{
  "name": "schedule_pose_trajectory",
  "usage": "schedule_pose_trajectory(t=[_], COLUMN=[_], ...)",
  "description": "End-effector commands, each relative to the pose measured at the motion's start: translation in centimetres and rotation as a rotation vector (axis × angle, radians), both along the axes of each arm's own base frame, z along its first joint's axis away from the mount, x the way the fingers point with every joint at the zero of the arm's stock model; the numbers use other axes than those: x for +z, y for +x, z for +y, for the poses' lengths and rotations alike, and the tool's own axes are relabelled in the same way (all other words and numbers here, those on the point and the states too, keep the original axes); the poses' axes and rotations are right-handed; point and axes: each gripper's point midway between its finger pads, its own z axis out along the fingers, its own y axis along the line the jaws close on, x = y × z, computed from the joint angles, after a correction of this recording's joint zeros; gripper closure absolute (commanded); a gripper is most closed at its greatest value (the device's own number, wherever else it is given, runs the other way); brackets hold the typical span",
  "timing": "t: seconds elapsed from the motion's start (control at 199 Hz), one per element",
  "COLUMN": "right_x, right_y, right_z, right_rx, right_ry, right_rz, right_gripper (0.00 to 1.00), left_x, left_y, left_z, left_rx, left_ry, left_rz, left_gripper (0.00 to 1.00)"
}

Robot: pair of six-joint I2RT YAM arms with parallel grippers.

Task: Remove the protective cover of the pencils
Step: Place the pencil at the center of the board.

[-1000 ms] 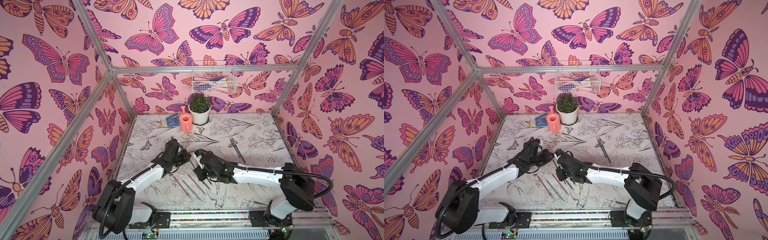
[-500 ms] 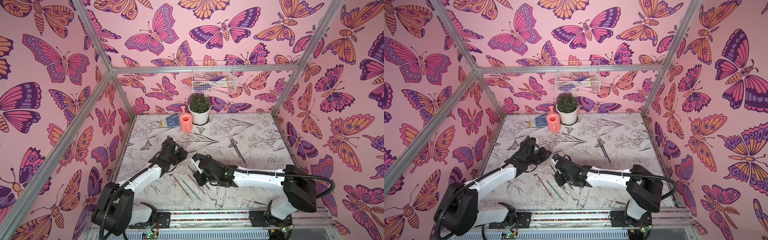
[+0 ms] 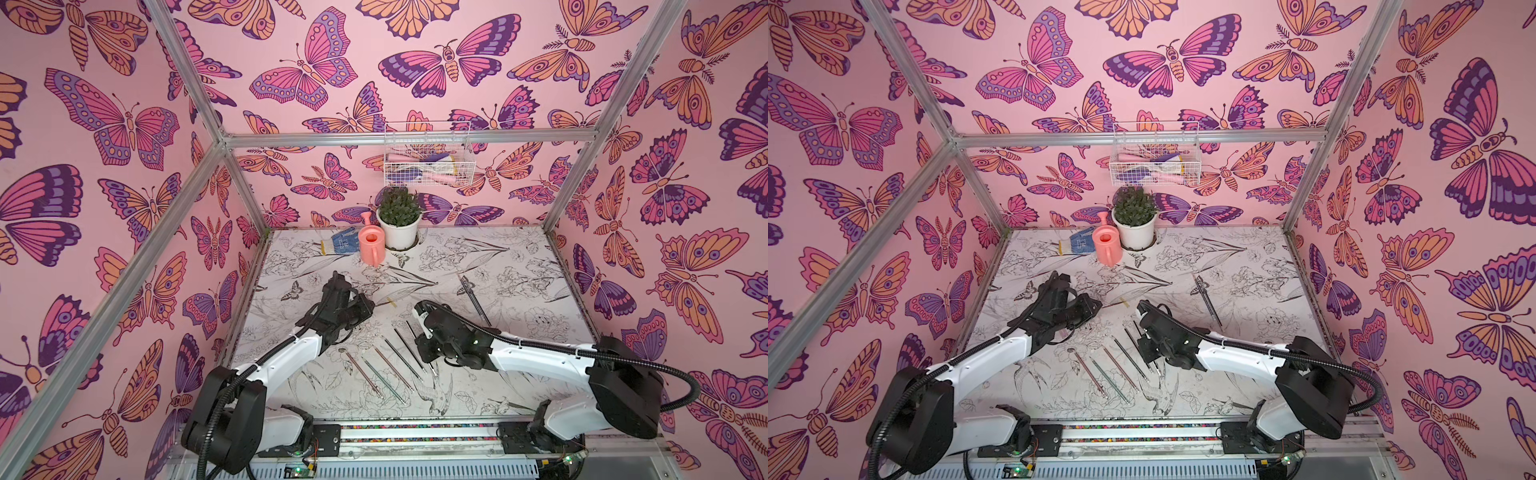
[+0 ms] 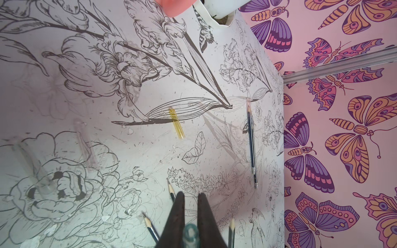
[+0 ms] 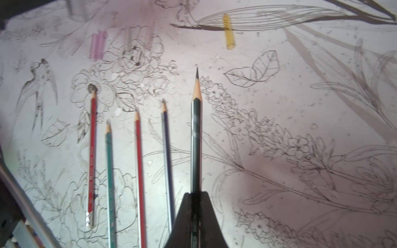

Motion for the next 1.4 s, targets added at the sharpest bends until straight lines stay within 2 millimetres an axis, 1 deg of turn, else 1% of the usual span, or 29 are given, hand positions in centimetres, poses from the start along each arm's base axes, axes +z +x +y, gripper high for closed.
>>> schedule_pose_trajectory(t=[0.0,0.1,0.11,0.13,0.211,0.236,0.246,0.261,0.401,0.546,0.647,0.817,0.937,0.998,1.063,1.103,1.113,1.123,1.163,1.243,1.399], right_x=[-0.6,-1.4,-1.5,-1.7,-2.5,-2.3,-3.1,-3.4,-4.6,-6.2,-6.9,-6.5,-6.4,-6.5,-6.6,-6.6,-6.6,-6.5,-6.3,-5.4,-2.7], right_y=[1.1,2.0,2.1,2.2,2.8,3.1,3.1,3.1,4.0,4.4,4.4,4.0,3.3,3.1,2.9,3.0,3.0,3.0,3.0,3.0,3.1], right_z=[-1.3,-1.7,-1.8,-1.8,-1.7,-1.6,-1.7,-1.6,-1.2,-1.1,-0.8,-0.3,0.0,0.2,0.1,0.0,-0.1,-0.1,-0.2,-0.3,-0.8], right_rx=[-0.034,-0.053,-0.056,-0.057,-0.061,-0.063,-0.065,-0.064,-0.056,-0.046,-0.038,-0.028,-0.014,-0.01,-0.012,-0.017,-0.019,-0.019,-0.023,-0.024,-0.042], right_ry=[-0.01,-0.023,-0.024,-0.027,-0.04,-0.036,-0.052,-0.059,-0.095,-0.166,-0.17,-0.127,-0.113,-0.108,-0.11,-0.111,-0.111,-0.111,-0.112,-0.102,-0.064], right_rz=[0.008,0.034,0.037,0.043,0.06,0.057,0.073,0.081,0.11,0.144,0.158,0.167,0.164,0.169,0.169,0.167,0.166,0.164,0.163,0.146,0.087], right_gripper=[0.95,0.95,0.95,0.96,0.96,0.96,0.96,0.97,0.97,0.98,0.99,0.98,0.94,0.91,0.82,0.79,0.79,0.78,0.76,0.71,0.64], left_x=[-0.4,-0.5,0.4,0.8,0.9,0.9,0.9,0.9,0.9,1.1,1.1,1.0,0.7,0.4,0.2,0.3,-0.6,-0.9,-1.2,-1.8,-4.2], left_y=[-0.3,-0.3,-0.3,-0.4,-0.4,-0.4,-0.4,-0.4,-0.5,-0.6,-0.7,-0.7,-0.6,-0.6,-0.4,-0.4,-0.3,-0.2,-0.1,0.4,1.1], left_z=[0.6,0.7,0.7,0.7,0.7,0.6,0.6,0.6,0.6,0.7,0.8,0.8,0.8,0.8,0.8,0.8,0.8,0.8,0.8,0.7,-0.2], left_rx=[0.017,0.017,0.018,0.016,0.014,0.013,0.013,0.014,0.011,0.014,0.015,0.017,0.019,0.025,0.026,0.026,0.026,0.027,0.028,0.019,-0.005], left_ry=[0.014,0.017,0.008,0.004,0.003,0.002,0.002,0.001,0.003,0.004,0.003,0.005,0.01,0.011,0.017,0.018,0.03,0.033,0.042,0.059,0.076], left_rz=[0.004,0.006,-0.017,-0.027,-0.026,-0.026,-0.027,-0.026,-0.021,-0.023,-0.024,-0.019,-0.007,0.001,0.008,0.004,0.029,0.035,0.044,0.057,0.13], left_gripper=[0.89,0.89,0.89,0.89,0.89,0.88,0.88,0.89,0.89,0.88,0.89,0.88,0.88,0.88,0.88,0.88,0.88,0.88,0.88,0.88,0.89])
